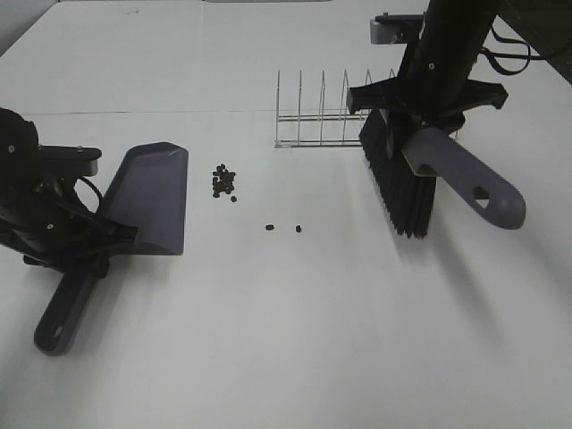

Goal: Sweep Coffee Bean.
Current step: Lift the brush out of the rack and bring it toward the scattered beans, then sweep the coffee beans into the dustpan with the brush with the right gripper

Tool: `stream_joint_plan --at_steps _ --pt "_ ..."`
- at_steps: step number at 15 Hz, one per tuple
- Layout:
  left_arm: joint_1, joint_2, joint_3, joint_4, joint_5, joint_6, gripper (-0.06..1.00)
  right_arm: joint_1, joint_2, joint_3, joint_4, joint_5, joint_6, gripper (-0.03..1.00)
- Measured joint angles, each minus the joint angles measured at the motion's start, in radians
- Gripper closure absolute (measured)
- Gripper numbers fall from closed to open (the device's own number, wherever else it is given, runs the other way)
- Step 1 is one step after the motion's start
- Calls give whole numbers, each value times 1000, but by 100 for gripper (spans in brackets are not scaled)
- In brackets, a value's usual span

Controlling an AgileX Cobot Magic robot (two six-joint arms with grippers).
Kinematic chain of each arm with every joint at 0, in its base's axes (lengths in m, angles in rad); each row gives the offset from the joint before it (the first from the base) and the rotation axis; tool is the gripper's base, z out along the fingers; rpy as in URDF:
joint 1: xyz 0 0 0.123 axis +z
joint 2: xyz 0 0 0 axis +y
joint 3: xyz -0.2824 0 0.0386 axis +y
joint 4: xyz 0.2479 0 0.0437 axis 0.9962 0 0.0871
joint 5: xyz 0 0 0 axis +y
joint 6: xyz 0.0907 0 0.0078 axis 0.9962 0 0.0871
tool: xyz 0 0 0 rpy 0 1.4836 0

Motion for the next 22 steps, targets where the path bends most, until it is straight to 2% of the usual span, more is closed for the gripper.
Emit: stream_joint_plan --at_steps 2,7,11,13,18,19,22 --pt "-35 3 0 11 -8 -19 59 0 0 99 14 -75 45 66" --pt "-38 7 -1 47 -7 -56 59 18 21 129 51 -166 74 66" --pt "-38 20 -5 63 -3 -64 59 129 89 106 73 -221 95 67" --pt "-38 22 -5 63 -3 -64 59 173 144 31 82 -217 96 67" --pt "-38 28 -11 63 -2 -64 59 258 315 -278 95 -67 97 67" --pt "-38 29 -11 63 -2 -64 59 288 401 -447 107 24 97 67" --pt "-38 30 -11 63 -2 -64 59 316 515 -670 165 121 93 67"
